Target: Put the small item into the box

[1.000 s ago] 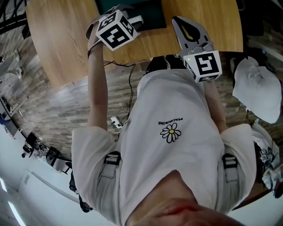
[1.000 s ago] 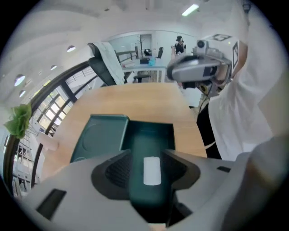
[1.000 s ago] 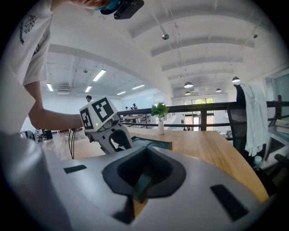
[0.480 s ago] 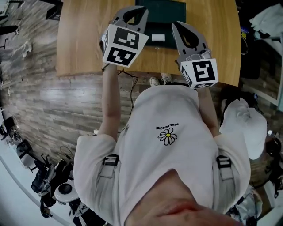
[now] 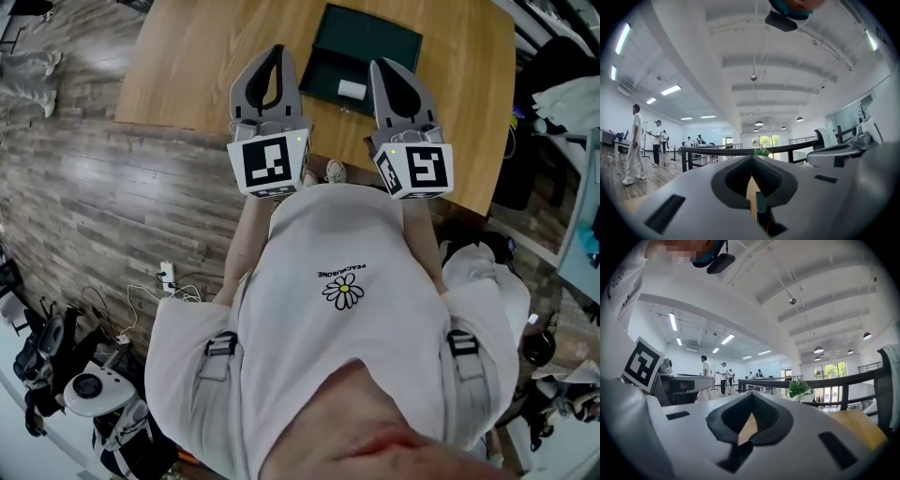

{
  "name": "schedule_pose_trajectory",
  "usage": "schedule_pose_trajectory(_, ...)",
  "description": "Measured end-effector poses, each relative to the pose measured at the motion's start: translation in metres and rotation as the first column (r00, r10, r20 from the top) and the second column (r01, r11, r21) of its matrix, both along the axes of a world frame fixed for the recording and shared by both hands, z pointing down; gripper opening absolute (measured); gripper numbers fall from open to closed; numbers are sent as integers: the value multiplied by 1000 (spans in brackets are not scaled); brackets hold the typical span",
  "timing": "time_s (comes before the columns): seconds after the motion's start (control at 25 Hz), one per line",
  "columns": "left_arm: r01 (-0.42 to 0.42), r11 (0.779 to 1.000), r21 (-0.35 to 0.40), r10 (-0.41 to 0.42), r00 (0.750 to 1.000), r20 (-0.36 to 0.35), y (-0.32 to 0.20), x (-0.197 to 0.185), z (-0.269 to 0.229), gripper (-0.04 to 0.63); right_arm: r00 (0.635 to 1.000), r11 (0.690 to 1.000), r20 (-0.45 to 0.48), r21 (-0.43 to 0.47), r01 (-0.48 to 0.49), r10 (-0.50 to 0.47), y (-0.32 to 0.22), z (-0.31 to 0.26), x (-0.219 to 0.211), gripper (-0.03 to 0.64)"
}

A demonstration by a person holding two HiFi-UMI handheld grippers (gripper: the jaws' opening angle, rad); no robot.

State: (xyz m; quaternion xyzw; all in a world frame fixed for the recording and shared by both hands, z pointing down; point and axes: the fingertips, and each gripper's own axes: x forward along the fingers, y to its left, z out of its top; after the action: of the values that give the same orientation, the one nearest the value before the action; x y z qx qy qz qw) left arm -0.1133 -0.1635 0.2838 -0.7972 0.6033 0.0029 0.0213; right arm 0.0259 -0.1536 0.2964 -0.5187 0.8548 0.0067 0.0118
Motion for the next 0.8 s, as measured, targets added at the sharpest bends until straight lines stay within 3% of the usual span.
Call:
schedule_pose_trajectory(0.16,32,999,29,-31,999,-36,10,-6,-1,14,998,999,-49,-1,42,-42,5,6,-13,6)
schedule_pose_trajectory(0.36,34,998,51,-33,999,-12,11,-6,-8,15,996,999,-79,2,45,-45,7,7,-10,6)
schedule_pose_trajectory(0.52,69,990,126,-68,998,-9,13,-6,-24,14,996,999,-80,2,41,-41,9,6,-5,5)
schedule_pose_trajectory(0.8,38,993,112,-39,999,14,12,-1,-25,15,996,999,-86,5,34,-33,11,4,1,5)
